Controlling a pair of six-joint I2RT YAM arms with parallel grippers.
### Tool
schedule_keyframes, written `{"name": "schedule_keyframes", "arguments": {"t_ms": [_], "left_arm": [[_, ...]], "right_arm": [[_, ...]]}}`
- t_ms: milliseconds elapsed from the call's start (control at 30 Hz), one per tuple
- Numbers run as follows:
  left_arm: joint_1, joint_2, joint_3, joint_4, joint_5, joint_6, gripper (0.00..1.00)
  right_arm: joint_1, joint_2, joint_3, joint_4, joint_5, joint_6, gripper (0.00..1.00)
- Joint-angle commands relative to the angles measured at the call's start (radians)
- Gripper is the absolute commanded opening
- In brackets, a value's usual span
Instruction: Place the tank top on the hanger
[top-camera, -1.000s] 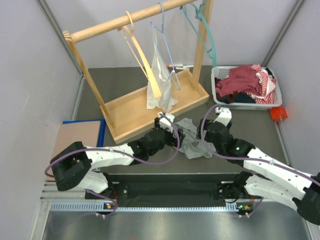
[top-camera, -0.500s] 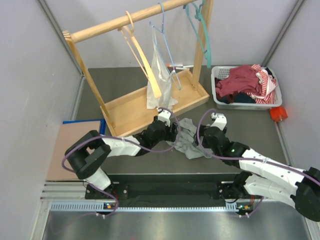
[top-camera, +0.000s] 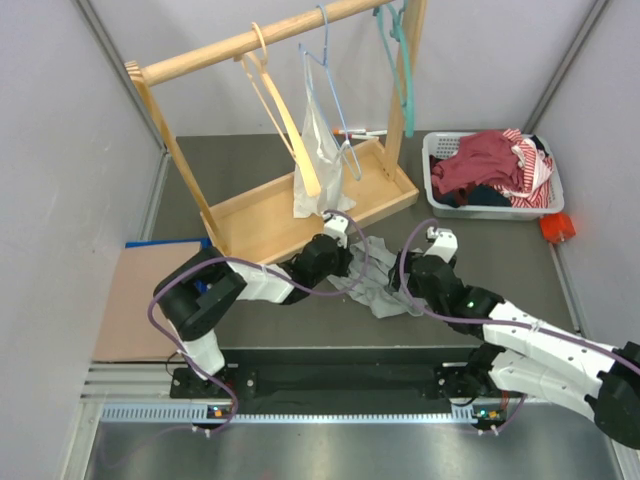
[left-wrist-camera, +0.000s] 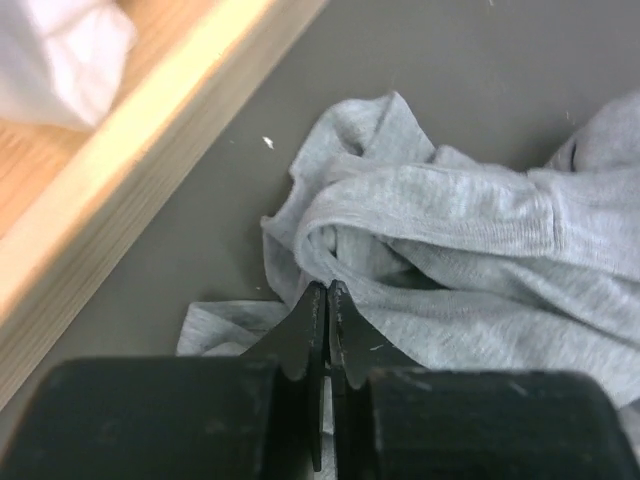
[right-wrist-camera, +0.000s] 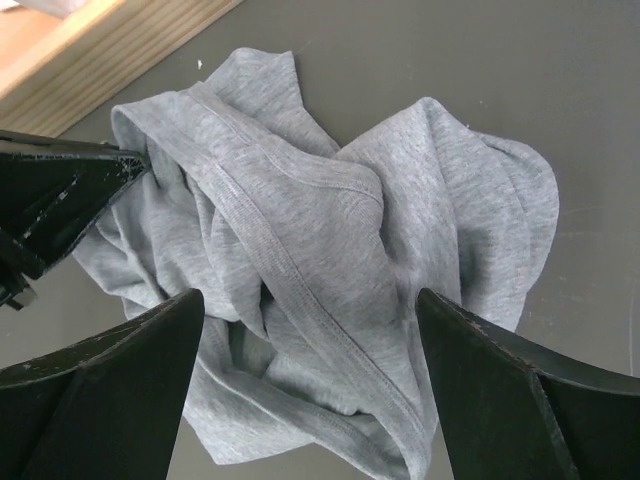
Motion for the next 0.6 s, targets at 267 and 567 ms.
{"name": "schedule_keyframes", "arguments": {"t_ms": [267,567], "left_arm": [[0.018,-0.618,-0.04,-0.231,-0.138,0.083,0.0],[0.018,-0.808,-0.086,-0.382,-0.143,0.132,0.0]], "right_arm": [[0.018,-0.175,0.007,-0.044,0.057,0.001,0.87],[0.018,-0.117,-0.016,0.117,-0.079,-0.019,0.86]]}}
